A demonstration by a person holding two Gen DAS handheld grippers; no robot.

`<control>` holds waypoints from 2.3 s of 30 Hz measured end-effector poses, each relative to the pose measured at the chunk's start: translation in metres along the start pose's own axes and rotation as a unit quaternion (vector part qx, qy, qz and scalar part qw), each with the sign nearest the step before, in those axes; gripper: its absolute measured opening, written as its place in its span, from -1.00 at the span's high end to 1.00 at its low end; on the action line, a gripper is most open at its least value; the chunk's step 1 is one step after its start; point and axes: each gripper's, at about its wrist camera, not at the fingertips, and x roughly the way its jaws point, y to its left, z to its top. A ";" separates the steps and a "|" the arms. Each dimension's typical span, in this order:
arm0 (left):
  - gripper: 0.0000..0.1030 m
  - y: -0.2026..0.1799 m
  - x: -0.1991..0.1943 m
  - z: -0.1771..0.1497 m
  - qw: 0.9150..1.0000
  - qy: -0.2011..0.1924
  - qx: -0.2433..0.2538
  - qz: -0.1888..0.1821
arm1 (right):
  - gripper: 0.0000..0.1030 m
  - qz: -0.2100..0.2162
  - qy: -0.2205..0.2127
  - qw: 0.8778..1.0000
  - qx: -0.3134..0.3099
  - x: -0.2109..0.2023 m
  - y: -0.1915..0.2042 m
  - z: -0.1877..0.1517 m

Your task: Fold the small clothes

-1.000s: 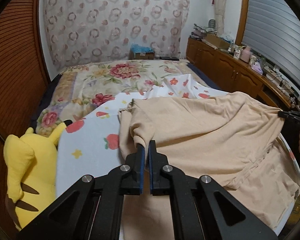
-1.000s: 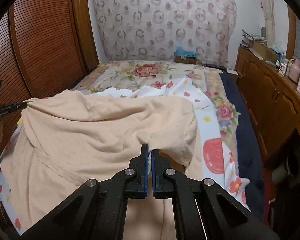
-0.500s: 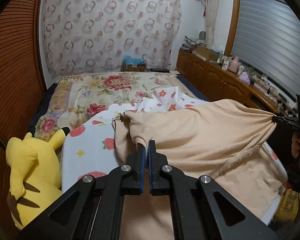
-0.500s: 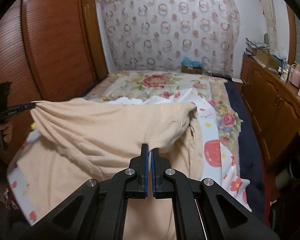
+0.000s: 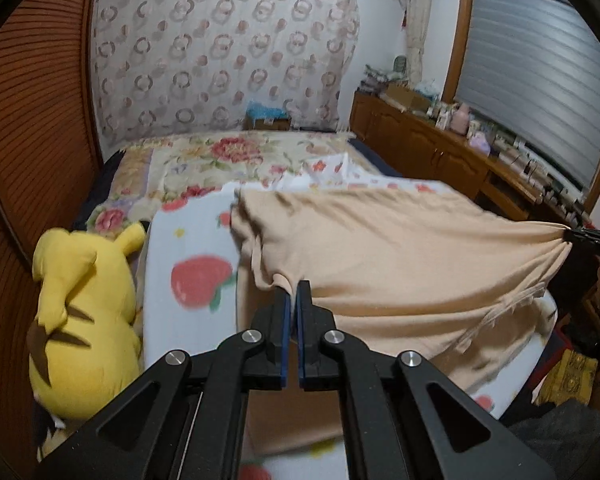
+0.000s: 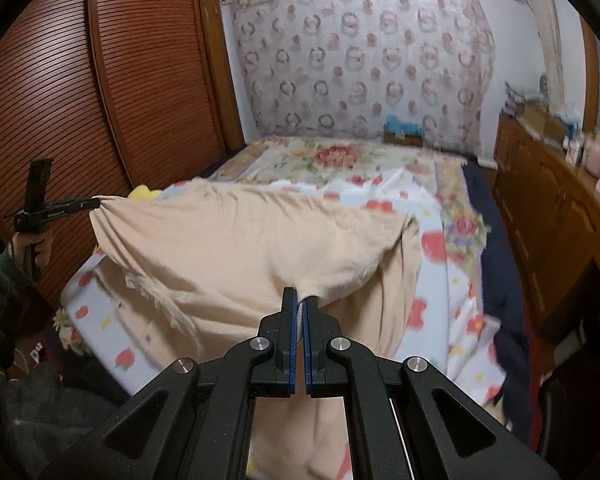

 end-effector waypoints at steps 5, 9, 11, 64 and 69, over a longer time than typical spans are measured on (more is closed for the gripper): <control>0.94 0.009 0.015 -0.027 0.999 0.028 -0.019 0.009 | 0.96 -0.003 0.041 0.999 0.030 0.029 -0.011 -0.028; 0.94 0.007 0.022 -0.037 0.999 0.038 -0.016 0.019 | 0.96 -0.010 0.063 0.997 0.044 0.054 -0.018 -0.038; 0.94 0.006 0.024 -0.042 0.999 0.046 -0.017 0.020 | 0.96 -0.020 0.071 0.996 0.040 0.064 -0.015 -0.043; -0.22 0.001 0.052 -0.080 0.993 0.080 -0.049 0.076 | -0.21 -0.096 0.029 0.995 -0.007 0.121 0.041 -0.086; -0.22 0.000 0.053 -0.080 0.993 0.077 -0.049 0.072 | -0.22 -0.093 0.031 0.995 -0.008 0.120 0.033 -0.081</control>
